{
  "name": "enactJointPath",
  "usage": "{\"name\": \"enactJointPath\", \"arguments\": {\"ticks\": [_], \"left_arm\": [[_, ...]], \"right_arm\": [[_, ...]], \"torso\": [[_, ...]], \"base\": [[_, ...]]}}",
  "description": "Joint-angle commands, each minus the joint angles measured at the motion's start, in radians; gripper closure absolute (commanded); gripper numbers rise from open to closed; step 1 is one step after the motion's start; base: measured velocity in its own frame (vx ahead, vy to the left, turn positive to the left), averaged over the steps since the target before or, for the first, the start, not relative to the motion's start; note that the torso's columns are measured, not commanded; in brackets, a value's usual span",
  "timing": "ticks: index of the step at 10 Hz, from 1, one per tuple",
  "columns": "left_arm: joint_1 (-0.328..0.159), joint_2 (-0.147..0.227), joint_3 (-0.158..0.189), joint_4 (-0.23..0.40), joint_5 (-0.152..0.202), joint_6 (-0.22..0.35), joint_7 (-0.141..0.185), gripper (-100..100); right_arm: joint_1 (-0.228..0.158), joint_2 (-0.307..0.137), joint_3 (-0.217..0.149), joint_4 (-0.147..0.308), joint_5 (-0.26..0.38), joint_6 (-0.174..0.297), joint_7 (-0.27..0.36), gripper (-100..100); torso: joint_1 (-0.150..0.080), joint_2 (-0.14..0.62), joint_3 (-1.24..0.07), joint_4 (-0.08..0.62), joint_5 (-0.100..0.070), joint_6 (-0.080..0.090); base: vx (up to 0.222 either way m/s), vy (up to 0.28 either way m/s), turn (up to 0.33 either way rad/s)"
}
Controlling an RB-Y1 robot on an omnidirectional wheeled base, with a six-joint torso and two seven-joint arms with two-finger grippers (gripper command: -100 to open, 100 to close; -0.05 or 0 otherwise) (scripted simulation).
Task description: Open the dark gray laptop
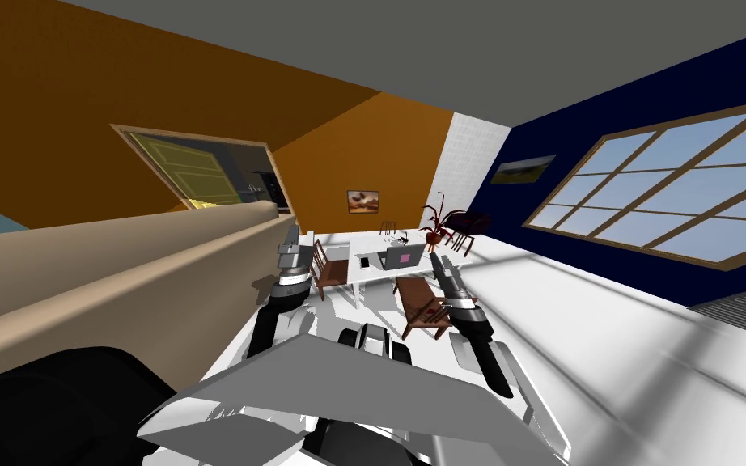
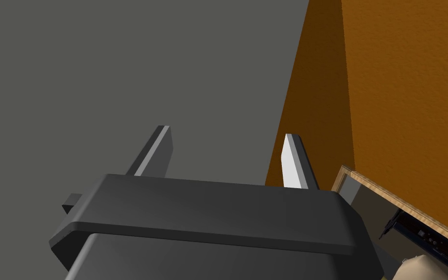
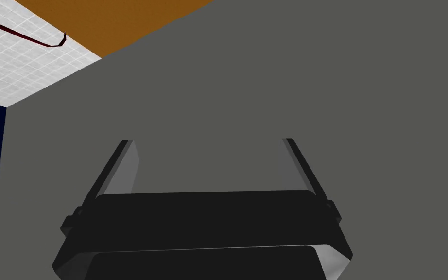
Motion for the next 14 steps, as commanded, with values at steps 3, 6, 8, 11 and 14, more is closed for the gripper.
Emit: {"name": "enactJointPath", "arguments": {"ticks": [3,6,8,11,14], "left_arm": [[0.000,0.000,0.000,0.000,0.000,0.000,0.000,0],[0.000,0.000,0.000,0.000,0.000,0.000,0.000,0],[0.000,0.000,0.000,0.000,0.000,0.000,0.000,0],[0.000,0.000,0.000,0.000,0.000,0.000,0.000,0],[0.000,0.000,0.000,0.000,0.000,0.000,0.000,0]], "right_arm": [[-0.042,0.001,-0.008,0.067,0.129,0.051,0.106,-100],[-0.073,0.000,-0.015,0.113,0.208,0.087,0.172,-100],[-0.089,-0.001,-0.018,0.138,0.247,0.106,0.205,-100],[-0.122,-0.001,-0.023,0.191,0.323,0.144,0.271,-100],[-0.157,0.000,-0.027,0.247,0.397,0.183,0.337,-100]], "torso": [[0.000,0.000,0.000,0.000,0.000,0.000],[0.000,0.000,0.000,0.000,0.000,0.000],[0.002,-0.001,-0.001,0.000,0.000,0.000],[0.002,-0.001,0.000,0.000,0.000,0.000],[0.001,0.000,0.000,0.000,0.000,0.000]], "base": [[0.034,0.096,-0.050],[0.030,0.099,-0.057],[0.045,0.115,-0.054],[0.046,0.114,-0.046],[0.030,0.109,-0.039]]}}
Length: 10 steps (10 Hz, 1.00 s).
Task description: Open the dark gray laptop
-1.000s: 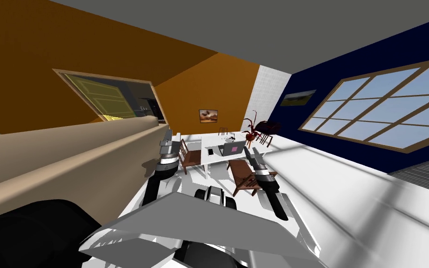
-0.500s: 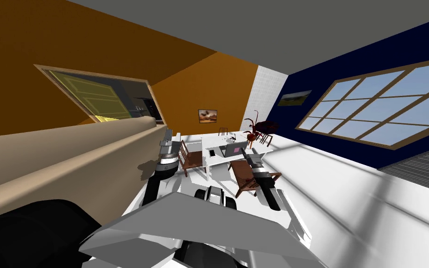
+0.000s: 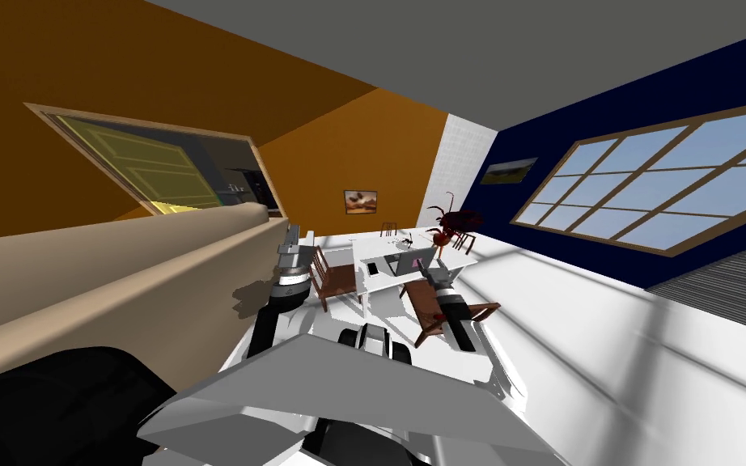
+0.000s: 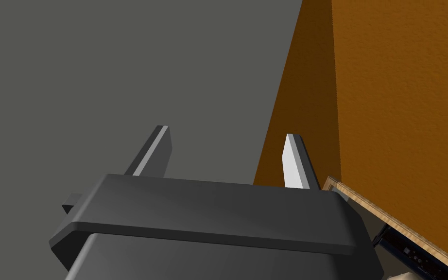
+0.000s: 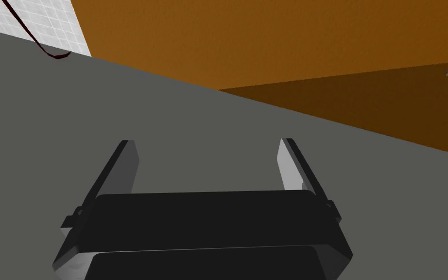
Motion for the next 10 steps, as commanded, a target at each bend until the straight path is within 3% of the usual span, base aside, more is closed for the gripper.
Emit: {"name": "enactJointPath", "arguments": {"ticks": [1,5,6,10], "left_arm": [[0.000,0.000,0.000,0.000,0.000,0.000,0.000,0],[0.000,0.000,0.000,0.000,0.000,0.000,0.000,0],[0.000,0.000,0.000,0.000,0.000,0.000,0.000,0],[0.000,0.000,0.000,0.000,0.000,0.000,0.000,0]], "right_arm": [[-0.030,0.007,-0.007,0.057,0.061,0.023,0.065,-100],[-0.100,0.016,-0.011,0.171,0.188,0.098,0.184,-100],[-0.100,0.016,-0.011,0.173,0.196,0.098,0.190,-100],[-0.164,0.016,-0.013,0.278,0.313,0.165,0.300,-100]], "torso": [[-0.002,0.000,0.000,0.000,0.000,0.000],[0.000,0.000,0.000,0.000,0.000,0.000],[0.001,0.000,0.000,0.000,0.000,0.000],[0.000,-0.001,-0.001,0.000,0.000,0.000]], "base": [[0.036,0.083,-0.042],[0.046,0.144,-0.047],[0.034,0.126,-0.022],[0.036,0.116,-0.034]]}}
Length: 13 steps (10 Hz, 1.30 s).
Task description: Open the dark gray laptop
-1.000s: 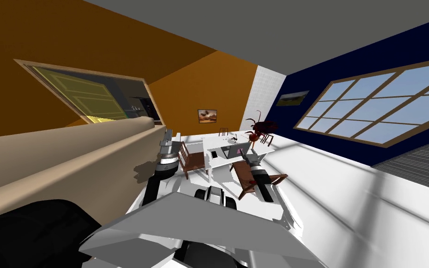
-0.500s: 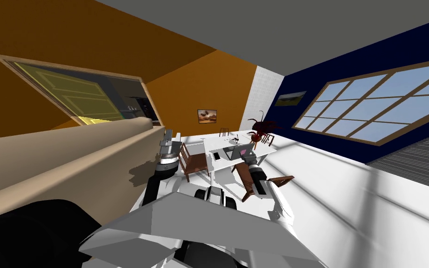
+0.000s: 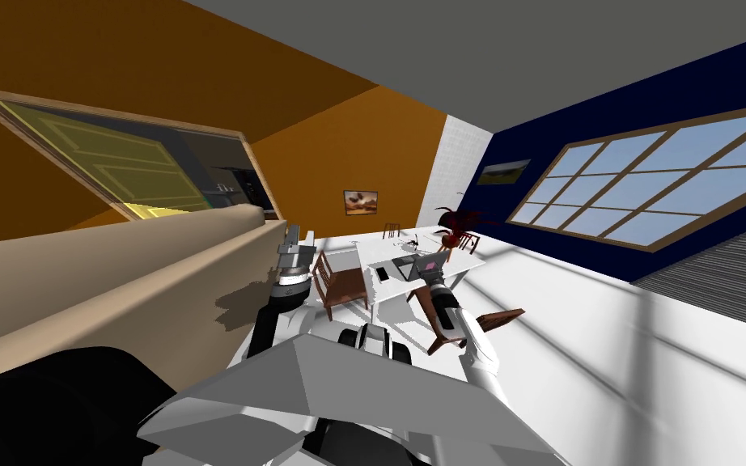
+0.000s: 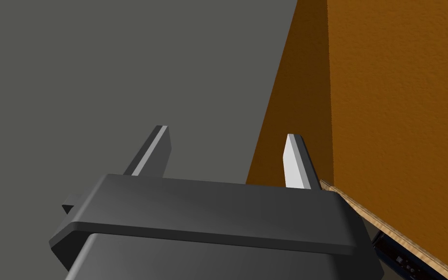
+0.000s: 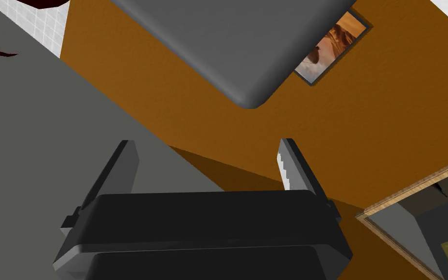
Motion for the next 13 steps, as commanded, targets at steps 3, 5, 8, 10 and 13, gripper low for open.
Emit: {"name": "enactJointPath", "arguments": {"ticks": [3,5,8,10,13], "left_arm": [[0.000,0.000,0.000,0.000,0.000,0.000,0.000,0],[0.000,0.000,0.000,0.000,0.000,0.000,0.000,0],[0.000,0.000,0.000,0.000,0.000,0.000,0.000,0],[0.000,0.000,0.000,0.000,0.000,0.000,0.000,0],[0.000,0.000,0.000,0.000,0.000,0.000,0.000,0]], "right_arm": [[-0.057,-0.005,-0.003,0.099,0.118,0.066,0.118,-100],[-0.076,-0.016,-0.004,0.130,0.155,0.086,0.152,-100],[-0.088,-0.027,-0.004,0.148,0.178,0.098,0.171,-100],[-0.094,-0.052,0.009,0.150,0.173,0.115,0.161,-100],[-0.108,-0.090,0.015,0.194,0.147,0.094,0.137,100]], "torso": [[0.000,0.001,0.000,0.000,0.000,0.000],[-0.001,0.001,0.000,0.000,0.000,0.000],[-0.001,0.001,0.001,0.000,0.000,0.000],[-0.002,-0.001,0.000,0.000,-0.001,0.000],[-0.002,-0.002,-0.001,-0.004,-0.003,-0.002]], "base": [[0.037,0.118,-0.033],[0.040,0.102,-0.026],[0.015,0.065,-0.022],[0.035,0.022,0.046],[-0.003,0.019,-0.002]]}}
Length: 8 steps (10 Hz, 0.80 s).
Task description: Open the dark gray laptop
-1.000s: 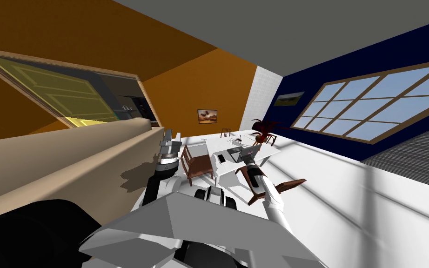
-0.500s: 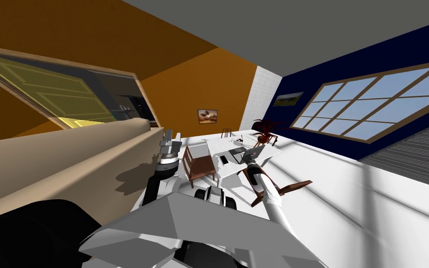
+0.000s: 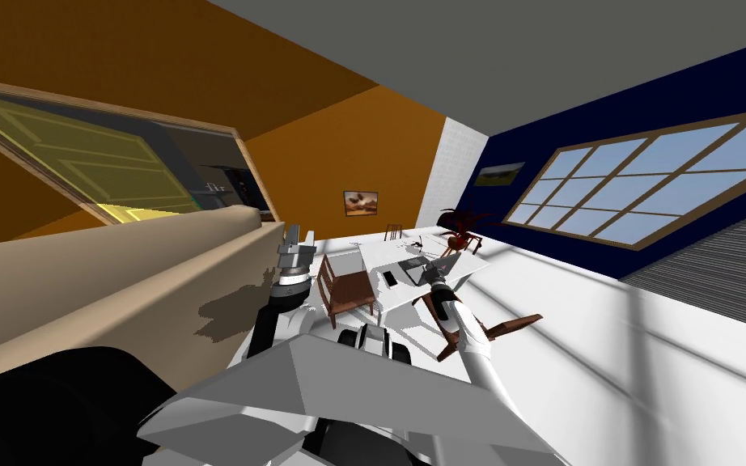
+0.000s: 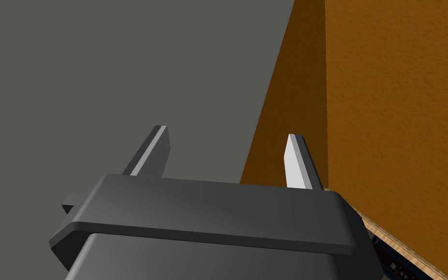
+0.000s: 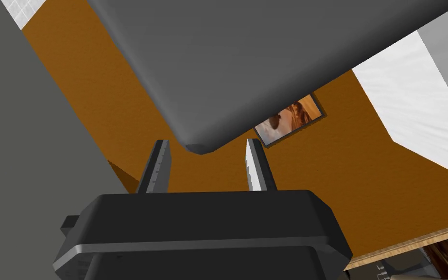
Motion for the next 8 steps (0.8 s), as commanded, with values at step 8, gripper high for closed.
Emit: {"name": "enactJointPath", "arguments": {"ticks": [8], "left_arm": [[0.000,0.000,0.000,0.000,0.000,0.000,0.000,0]], "right_arm": [[-0.030,-0.239,0.057,0.165,-0.090,-0.045,-0.095,100]], "torso": [[-0.013,-0.004,-0.002,-0.001,-0.003,0.006]], "base": [[0.015,0.100,0.059]]}}
